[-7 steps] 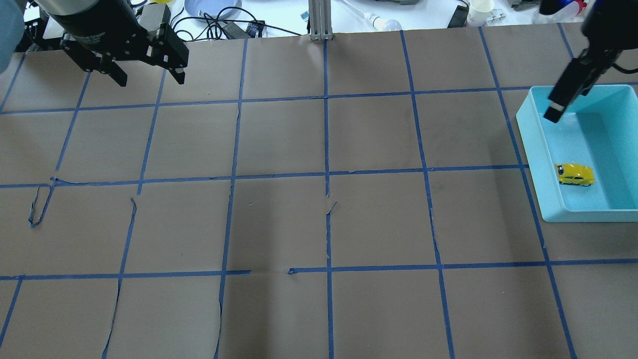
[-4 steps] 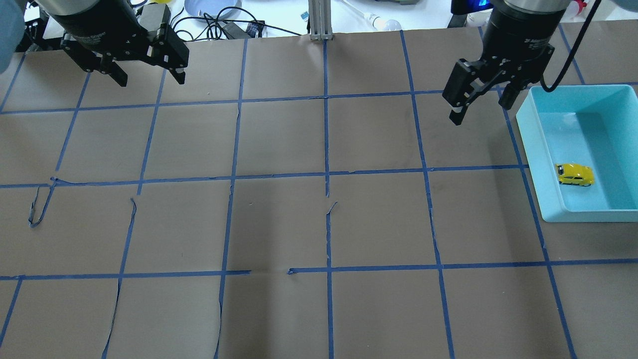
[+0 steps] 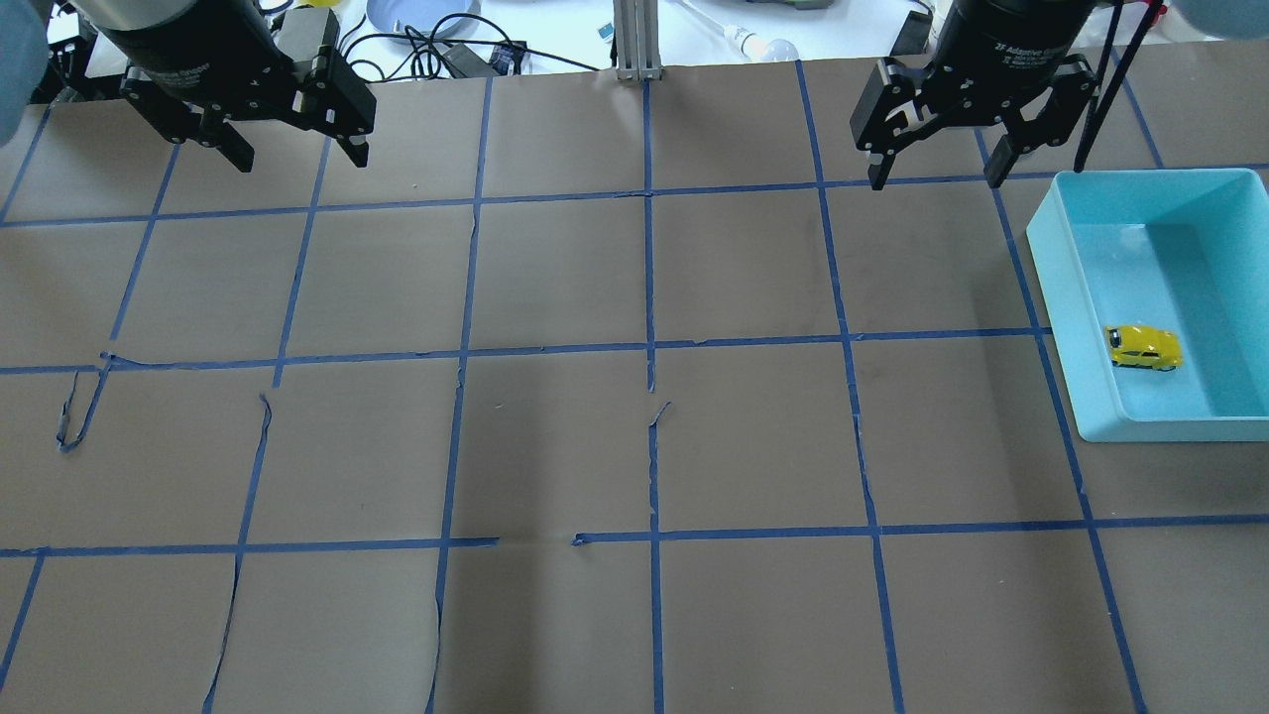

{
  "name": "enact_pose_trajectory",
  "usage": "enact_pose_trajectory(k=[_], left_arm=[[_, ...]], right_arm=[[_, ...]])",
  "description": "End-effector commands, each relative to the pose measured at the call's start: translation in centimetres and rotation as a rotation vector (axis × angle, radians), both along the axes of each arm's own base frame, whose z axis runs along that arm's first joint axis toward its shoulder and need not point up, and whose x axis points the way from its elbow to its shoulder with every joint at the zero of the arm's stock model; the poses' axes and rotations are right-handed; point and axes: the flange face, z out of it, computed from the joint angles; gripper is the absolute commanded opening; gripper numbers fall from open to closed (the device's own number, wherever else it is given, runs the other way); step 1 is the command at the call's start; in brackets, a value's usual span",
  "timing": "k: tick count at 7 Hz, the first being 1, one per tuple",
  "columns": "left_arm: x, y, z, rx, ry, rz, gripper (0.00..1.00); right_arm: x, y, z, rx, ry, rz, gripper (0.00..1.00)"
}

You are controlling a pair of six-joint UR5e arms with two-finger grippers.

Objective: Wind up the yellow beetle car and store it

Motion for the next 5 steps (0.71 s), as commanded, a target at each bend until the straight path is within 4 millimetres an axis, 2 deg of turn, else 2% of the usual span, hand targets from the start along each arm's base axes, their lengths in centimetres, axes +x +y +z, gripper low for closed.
enact_pose_trajectory(k=[1, 2, 3, 4, 5], left_arm=[[0.0, 0.0, -0.1, 0.002, 0.001, 0.001, 1.00], [0.0, 0.0, -0.1, 0.002, 0.002, 0.001, 1.00], [-0.1, 0.0, 0.0, 0.001, 0.004, 0.000, 1.00], [-0.1, 0.0, 0.0, 0.001, 0.004, 0.000, 1.00], [-0.1, 0.0, 0.0, 0.001, 0.002, 0.001, 1.00]], right_arm=[[-1.1, -1.1, 0.5, -0.084, 0.038, -0.050, 1.00], [-1.4, -2.1, 1.0, -0.167, 0.040, -0.056, 1.00], [-1.4, -1.9, 0.9, -0.171, 0.055, -0.057, 1.00], [-1.2, -1.1, -0.3, -0.147, 0.062, -0.069, 1.00], [-0.7, 0.7, 0.4, -0.176, 0.053, -0.063, 1.00]])
